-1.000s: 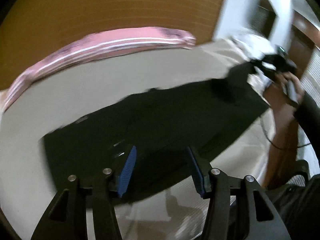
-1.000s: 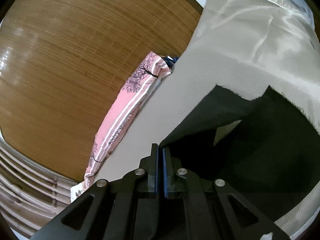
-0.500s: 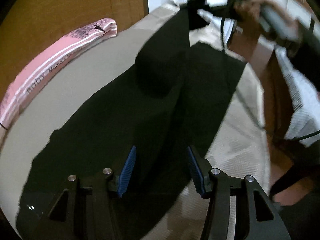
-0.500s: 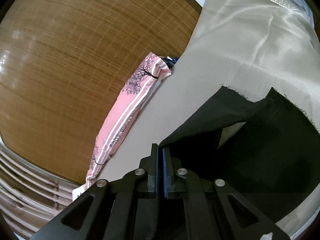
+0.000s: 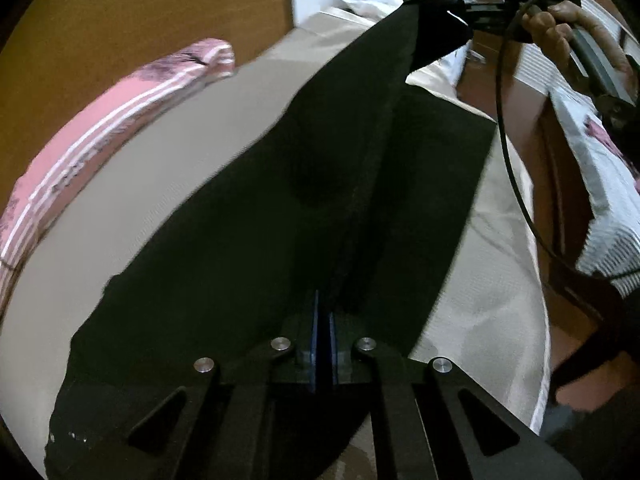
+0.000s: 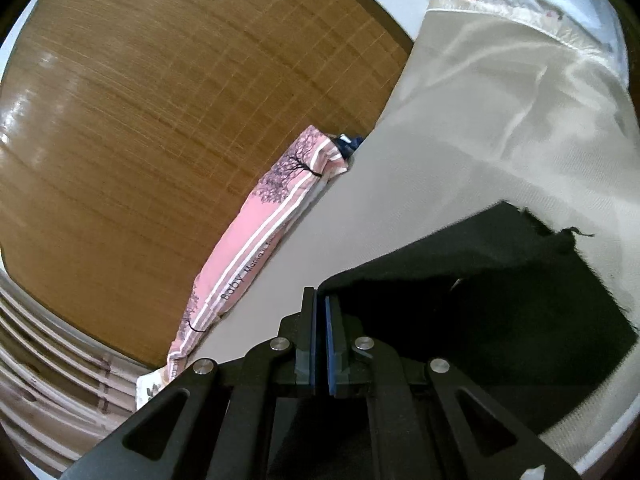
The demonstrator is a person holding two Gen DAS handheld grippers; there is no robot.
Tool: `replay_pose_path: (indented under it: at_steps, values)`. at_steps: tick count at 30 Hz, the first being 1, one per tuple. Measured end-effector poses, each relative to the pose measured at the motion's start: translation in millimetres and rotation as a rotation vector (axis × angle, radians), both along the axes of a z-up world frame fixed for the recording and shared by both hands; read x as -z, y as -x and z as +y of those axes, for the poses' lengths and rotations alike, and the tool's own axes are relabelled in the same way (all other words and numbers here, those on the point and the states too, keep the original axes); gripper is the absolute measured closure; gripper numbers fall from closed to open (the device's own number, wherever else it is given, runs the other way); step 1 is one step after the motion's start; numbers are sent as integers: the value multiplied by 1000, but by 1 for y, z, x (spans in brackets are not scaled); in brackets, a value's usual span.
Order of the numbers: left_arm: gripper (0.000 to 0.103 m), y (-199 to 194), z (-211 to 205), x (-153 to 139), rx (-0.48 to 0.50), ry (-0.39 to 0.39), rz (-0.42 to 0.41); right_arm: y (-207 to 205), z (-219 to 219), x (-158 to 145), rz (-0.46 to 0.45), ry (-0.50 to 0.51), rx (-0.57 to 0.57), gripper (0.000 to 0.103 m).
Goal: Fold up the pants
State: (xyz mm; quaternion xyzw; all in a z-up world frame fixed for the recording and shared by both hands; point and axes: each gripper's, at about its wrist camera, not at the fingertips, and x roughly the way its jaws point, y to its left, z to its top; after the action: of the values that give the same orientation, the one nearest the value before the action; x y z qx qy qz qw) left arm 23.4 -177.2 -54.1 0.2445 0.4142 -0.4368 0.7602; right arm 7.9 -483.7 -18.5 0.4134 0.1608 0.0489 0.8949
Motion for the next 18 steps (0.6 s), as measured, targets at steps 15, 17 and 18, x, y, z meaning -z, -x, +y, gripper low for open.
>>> replay_pose_path:
  at_steps: [15, 17, 18]
  values:
    - [99, 26, -18, 39, 170, -165, 39, 61, -34, 140, 327, -175, 81, 98]
    - [99, 22, -19, 40, 160, -160, 49, 59, -37, 142, 326, -179, 65, 96]
    - [99, 21, -19, 40, 160, -160, 45, 59, -38, 139, 331, -156, 60, 95]
